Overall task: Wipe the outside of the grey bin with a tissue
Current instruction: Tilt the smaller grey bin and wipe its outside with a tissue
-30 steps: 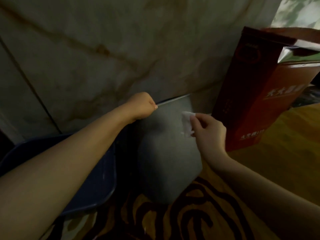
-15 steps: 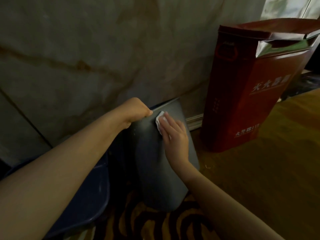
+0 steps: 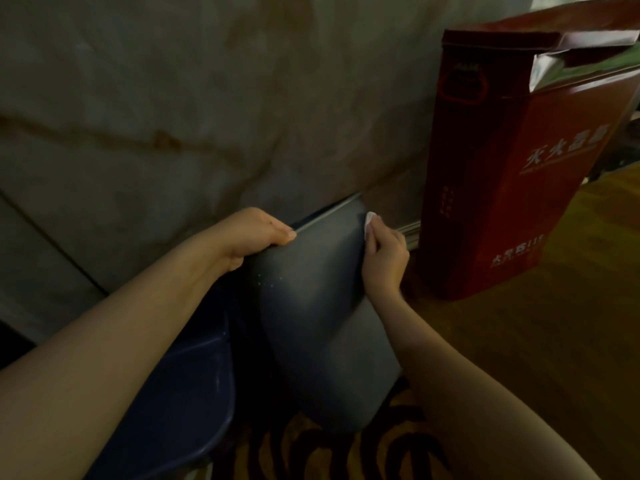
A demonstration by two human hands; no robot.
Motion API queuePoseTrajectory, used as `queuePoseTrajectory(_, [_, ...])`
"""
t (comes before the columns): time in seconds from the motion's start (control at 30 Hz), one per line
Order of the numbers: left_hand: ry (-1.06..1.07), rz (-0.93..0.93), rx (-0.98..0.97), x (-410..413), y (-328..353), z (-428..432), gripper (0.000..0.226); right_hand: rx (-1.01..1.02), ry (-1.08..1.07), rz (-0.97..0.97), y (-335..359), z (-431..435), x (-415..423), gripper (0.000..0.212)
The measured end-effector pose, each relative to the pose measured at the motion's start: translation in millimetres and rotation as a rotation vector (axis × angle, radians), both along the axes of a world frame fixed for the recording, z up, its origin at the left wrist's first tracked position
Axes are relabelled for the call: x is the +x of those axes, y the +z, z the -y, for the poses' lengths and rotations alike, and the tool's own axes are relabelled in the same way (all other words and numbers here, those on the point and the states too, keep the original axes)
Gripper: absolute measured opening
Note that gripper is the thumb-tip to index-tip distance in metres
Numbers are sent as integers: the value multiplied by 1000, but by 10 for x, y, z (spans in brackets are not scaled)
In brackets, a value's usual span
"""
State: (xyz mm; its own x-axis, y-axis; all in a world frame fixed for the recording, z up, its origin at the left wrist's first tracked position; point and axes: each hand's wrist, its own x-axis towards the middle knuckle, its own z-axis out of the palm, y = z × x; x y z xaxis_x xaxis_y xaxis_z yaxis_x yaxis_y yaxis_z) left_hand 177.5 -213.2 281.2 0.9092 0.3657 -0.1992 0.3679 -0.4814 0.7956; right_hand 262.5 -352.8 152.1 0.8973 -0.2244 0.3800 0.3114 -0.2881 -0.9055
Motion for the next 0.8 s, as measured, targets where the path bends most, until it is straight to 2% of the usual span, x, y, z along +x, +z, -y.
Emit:
queuePoseTrajectory(0.07, [11, -19, -33, -10, 8, -24, 35, -23, 50, 114, 59, -89, -211, 23])
queuePoseTrajectory(0.2, [31, -35, -54, -12, 7, -74, 34, -187, 279, 440, -15, -275, -649, 30])
queuePoseTrajectory(0.33, [46, -53, -112, -79, -2, -153, 10, -292, 534, 622, -217, -381, -1035, 32])
queuePoseTrajectory(0.47, [53, -51, -137, -115, -4, -201, 10, -470, 513, 873, -218, -377, -909, 28])
queuePoseTrajectory(0.5, [54, -57, -136, -113, -1, -200, 10, -492, 496, 874, -204, -359, -838, 28])
queuePoseTrajectory(0.57, [56, -66, -137, -106, 1, -194, 10, -429, 462, 746, -173, -283, -667, 33])
queuePoseTrajectory(0.63, [54, -71, -143, -109, 3, -187, 10, -368, 289, 580, -155, -203, -440, 24])
queuePoseTrajectory(0.73, [40, -61, -116, -90, 5, -151, 23, -225, 118, 383, -53, -84, -168, 27])
queuePoseTrajectory(0.8, [34, -36, -90, -57, 3, -106, 29, -181, 53, 329, -31, -67, -147, 27])
